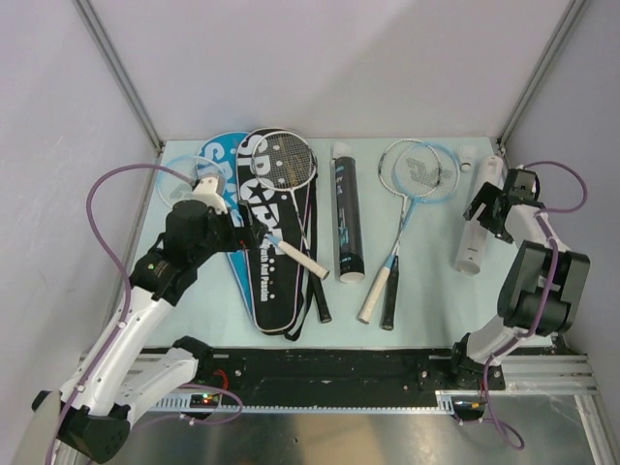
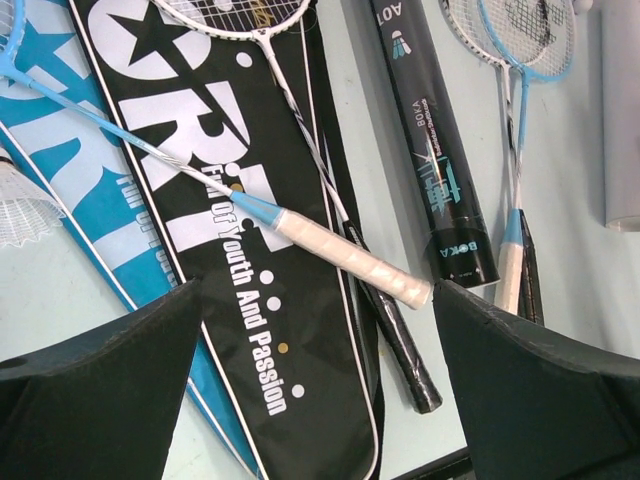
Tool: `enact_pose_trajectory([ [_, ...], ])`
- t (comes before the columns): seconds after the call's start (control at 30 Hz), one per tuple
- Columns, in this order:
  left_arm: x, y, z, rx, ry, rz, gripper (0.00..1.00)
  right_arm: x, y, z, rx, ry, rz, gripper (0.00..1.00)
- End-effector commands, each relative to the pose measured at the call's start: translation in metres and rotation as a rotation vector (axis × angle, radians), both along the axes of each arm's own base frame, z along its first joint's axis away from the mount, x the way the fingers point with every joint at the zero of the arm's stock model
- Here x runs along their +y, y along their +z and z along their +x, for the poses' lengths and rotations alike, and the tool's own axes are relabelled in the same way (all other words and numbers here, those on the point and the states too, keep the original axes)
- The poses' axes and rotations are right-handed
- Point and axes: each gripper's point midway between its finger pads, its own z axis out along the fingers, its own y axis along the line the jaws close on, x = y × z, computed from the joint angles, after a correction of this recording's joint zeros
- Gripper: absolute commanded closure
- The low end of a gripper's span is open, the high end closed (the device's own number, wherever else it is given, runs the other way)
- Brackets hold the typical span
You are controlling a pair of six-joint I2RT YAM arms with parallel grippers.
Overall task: Pack up the badminton gear
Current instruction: Open the lid of the shuttle tube.
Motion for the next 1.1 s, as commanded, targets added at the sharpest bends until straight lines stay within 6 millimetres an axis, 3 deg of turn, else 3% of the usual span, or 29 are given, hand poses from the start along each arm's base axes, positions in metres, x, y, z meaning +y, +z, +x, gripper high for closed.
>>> enact_pose_trajectory([
  [0.0, 0.008, 0.006, 0.002, -0.039, 0.014, 0.033, 0.00, -0.008, -0.004, 0.018, 0.026, 0.017, -0.001, 0.06],
  [0.27, 0.013, 0.007, 0.002, -0.047, 0.045, 0.036, 0.00, -0.005, -0.025, 0.030, 0.074, 0.042, 0.047, 0.17],
  [0.43, 0.017, 0.007, 0.002, -0.048, 0.072, 0.028, 0.01, -0.002, -0.016, 0.027, 0.070, 0.047, 0.053, 0.32],
  [0.57, 0.017, 0.009, 0.002, -0.049, 0.081, 0.012, 0.02, 0.002, 0.002, 0.024, 0.049, 0.050, 0.031, 0.43],
  [0.8, 0.011, 0.022, 0.001, -0.059, 0.071, -0.036, 0.03, 0.016, 0.053, 0.011, -0.032, 0.049, -0.034, 0.51],
  [0.93, 0.005, 0.029, 0.001, -0.053, 0.060, -0.079, 0.03, 0.039, 0.080, 0.003, -0.090, 0.088, -0.023, 0.53],
  [1.07, -0.009, 0.033, -0.002, -0.021, 0.016, -0.138, 0.04, 0.077, 0.109, -0.004, -0.172, 0.171, -0.014, 0.54],
])
